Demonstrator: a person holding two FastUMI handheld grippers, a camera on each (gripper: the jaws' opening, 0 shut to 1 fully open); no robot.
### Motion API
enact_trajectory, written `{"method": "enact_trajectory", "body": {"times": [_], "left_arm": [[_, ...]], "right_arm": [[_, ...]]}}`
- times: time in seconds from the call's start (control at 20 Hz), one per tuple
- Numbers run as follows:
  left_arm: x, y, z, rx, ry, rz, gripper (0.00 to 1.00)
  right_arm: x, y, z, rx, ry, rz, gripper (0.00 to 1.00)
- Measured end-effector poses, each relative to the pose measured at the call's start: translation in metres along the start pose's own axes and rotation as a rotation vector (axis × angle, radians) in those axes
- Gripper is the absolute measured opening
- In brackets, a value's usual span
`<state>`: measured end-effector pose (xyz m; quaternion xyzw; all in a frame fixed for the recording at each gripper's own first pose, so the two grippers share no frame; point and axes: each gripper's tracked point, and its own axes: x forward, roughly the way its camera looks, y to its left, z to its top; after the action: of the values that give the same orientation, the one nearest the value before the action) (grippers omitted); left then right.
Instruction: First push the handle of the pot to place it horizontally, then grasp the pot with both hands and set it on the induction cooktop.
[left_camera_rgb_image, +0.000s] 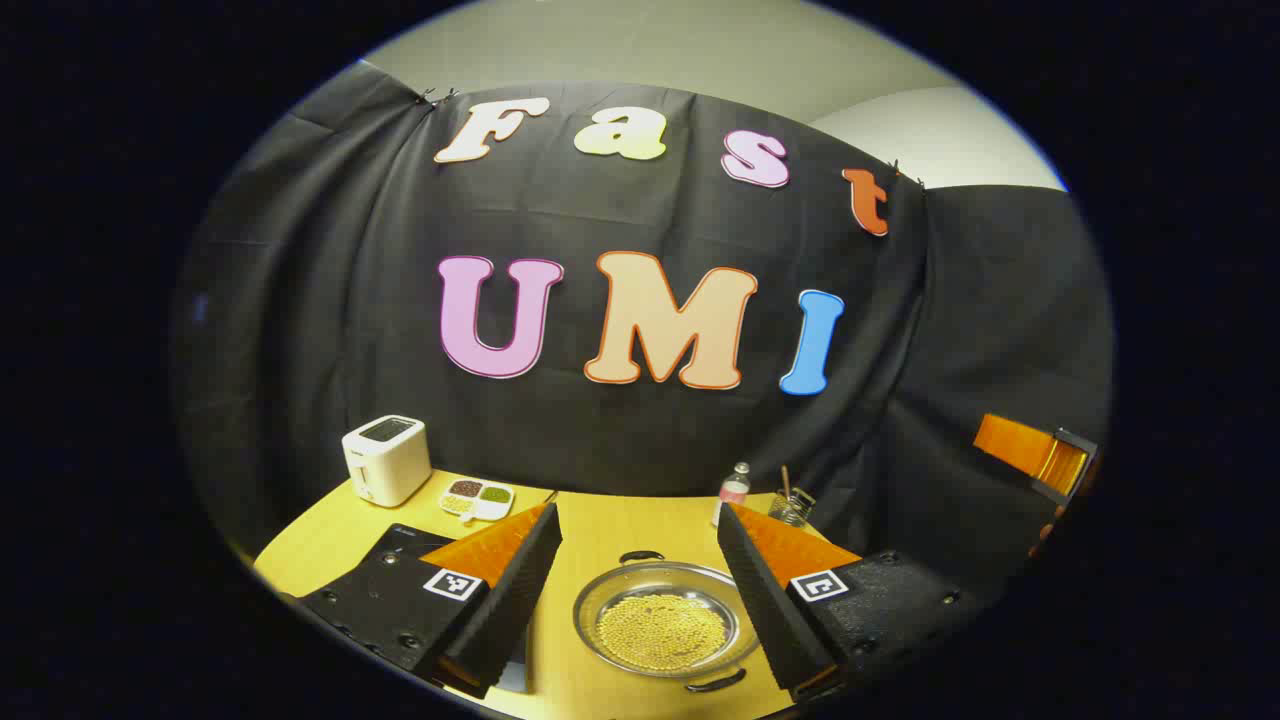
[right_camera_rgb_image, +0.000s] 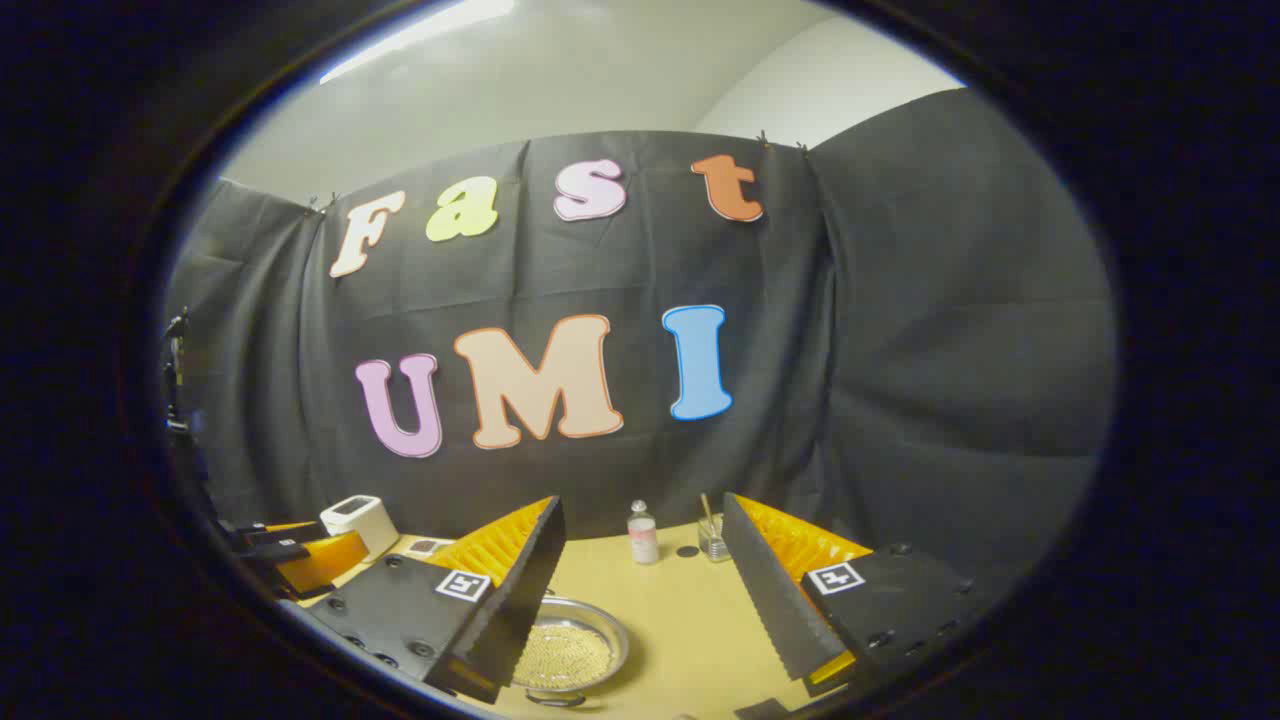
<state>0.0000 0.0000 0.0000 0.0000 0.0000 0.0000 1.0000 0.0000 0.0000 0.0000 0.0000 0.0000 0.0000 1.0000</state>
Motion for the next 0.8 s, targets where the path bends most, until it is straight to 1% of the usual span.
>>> {"method": "enact_trajectory", "body": {"times": [0.15, 0.25, 0.45, 0.5, 0.55, 0.6, 0.65, 0.7, 0.75, 0.8], "left_arm": [[-0.004, -0.006, 0.004, 0.017, -0.007, -0.008, 0.96], [-0.006, -0.003, 0.006, 0.035, -0.008, 0.006, 0.96], [-0.01, 0.005, 0.008, 0.039, -0.019, 0.045, 0.96], [-0.013, 0.008, 0.007, 0.037, -0.021, 0.056, 0.96], [-0.015, 0.012, 0.008, 0.039, -0.024, 0.069, 0.96], [-0.017, 0.017, 0.01, 0.04, -0.035, 0.086, 0.93], [-0.02, 0.023, 0.011, 0.039, -0.043, 0.1, 0.93], [-0.023, 0.028, 0.011, 0.037, -0.049, 0.117, 0.96], [-0.025, 0.034, 0.011, 0.035, -0.055, 0.133, 0.96], [-0.028, 0.041, 0.012, 0.032, -0.063, 0.148, 0.92]], "right_arm": [[-0.009, -0.009, 0.0, -0.004, 0.005, -0.013, 0.92], [-0.011, -0.014, 0.001, 0.0, 0.003, -0.02, 0.92], [-0.011, -0.011, 0.005, -0.006, -0.004, 0.003, 0.92], [-0.009, -0.011, 0.004, -0.005, -0.003, 0.009, 0.99], [-0.008, -0.009, 0.004, -0.006, -0.001, 0.02, 0.99], [-0.004, -0.006, 0.002, -0.007, 0.003, 0.029, 0.99], [-0.002, -0.003, 0.001, -0.007, 0.01, 0.037, 0.99], [-0.001, 0.0, -0.004, -0.009, 0.021, 0.049, 0.99], [0.001, 0.004, -0.007, -0.01, 0.027, 0.062, 0.99], [0.004, 0.009, -0.009, -0.011, 0.031, 0.075, 0.92]]}}
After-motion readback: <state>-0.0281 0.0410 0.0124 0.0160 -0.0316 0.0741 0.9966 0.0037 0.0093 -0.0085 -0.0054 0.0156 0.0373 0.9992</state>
